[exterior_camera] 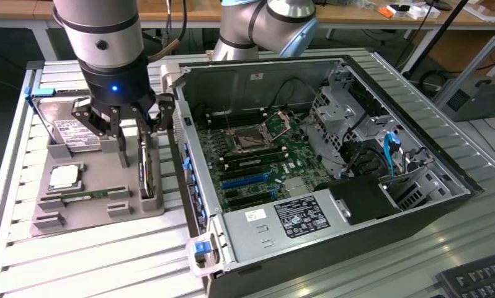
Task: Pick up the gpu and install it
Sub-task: 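Pick up the gpu and move the gpu toward the slot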
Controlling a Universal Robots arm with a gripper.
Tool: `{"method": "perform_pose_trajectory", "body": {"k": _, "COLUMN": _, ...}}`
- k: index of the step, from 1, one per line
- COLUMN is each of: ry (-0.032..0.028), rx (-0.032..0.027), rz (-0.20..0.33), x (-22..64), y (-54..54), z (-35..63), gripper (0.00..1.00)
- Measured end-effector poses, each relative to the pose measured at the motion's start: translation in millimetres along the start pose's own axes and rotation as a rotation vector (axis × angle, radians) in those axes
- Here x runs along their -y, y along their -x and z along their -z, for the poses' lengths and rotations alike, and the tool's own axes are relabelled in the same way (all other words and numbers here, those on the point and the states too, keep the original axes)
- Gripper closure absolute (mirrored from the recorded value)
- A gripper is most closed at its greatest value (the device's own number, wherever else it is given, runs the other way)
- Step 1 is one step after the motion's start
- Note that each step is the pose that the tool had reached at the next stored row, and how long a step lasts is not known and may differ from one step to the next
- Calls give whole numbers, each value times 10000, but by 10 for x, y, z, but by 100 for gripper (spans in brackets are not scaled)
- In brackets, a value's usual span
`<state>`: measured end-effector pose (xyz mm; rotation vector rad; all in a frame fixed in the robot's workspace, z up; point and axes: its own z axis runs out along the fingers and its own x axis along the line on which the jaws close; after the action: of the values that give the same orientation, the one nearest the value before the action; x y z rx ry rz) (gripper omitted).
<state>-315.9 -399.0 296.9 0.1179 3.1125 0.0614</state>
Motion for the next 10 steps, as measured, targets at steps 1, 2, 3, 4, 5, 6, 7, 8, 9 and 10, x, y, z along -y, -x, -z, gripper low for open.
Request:
{"method": "perform_pose_trajectory", "body": {"k": 1, "ry": 1, "rx": 0, "rz": 0, "x": 0, "y": 0, "z": -4, "gripper": 52}}
{"method": "perform_pose_trajectory", "body": {"k": 2, "ry": 1, "rx": 1, "rz": -1, "x": 0, "y": 0, "z": -8, "gripper": 52}}
{"method": "perform_pose_trajectory", "body": {"k": 3, "ry": 1, "rx": 1, "rz": 0, "x": 0, "y": 0, "z": -11, "gripper": 52}}
{"method": "perform_pose_trajectory", "body": {"k": 4, "ry": 2, "rx": 2, "rz": 0, "x": 0, "y": 0, "z": -16, "gripper": 52}}
{"method": "perform_pose_trajectory", "body": {"k": 5, "ry": 1, "rx": 1, "rz": 0, "x": 1, "y": 0, "z": -19, "gripper": 52}}
{"method": "perform_pose_trajectory", "body": {"k": 6, "ry": 1, "rx": 1, "rz": 0, "x": 1, "y": -1, "z": -32, "gripper": 52}}
{"method": "perform_pose_trajectory", "body": {"k": 7, "ry": 0, "rx": 0, "rz": 0, "x": 2, "y": -1, "z": -45, "gripper": 52}}
{"method": "perform_pose_trajectory", "body": {"k": 8, "ry": 1, "rx": 1, "rz": 0, "x": 2, "y": -1, "z": -58, "gripper": 52}}
{"method": "perform_pose_trajectory", "body": {"k": 9, "ry": 1, "rx": 2, "rz": 0, "x": 3, "y": -2, "z": -81, "gripper": 52}}
{"method": "perform_pose_trajectory", "body": {"k": 10, "ry": -1, "rx": 0, "rz": 0, "x": 4, "y": -2, "z": -91, "gripper": 52}}
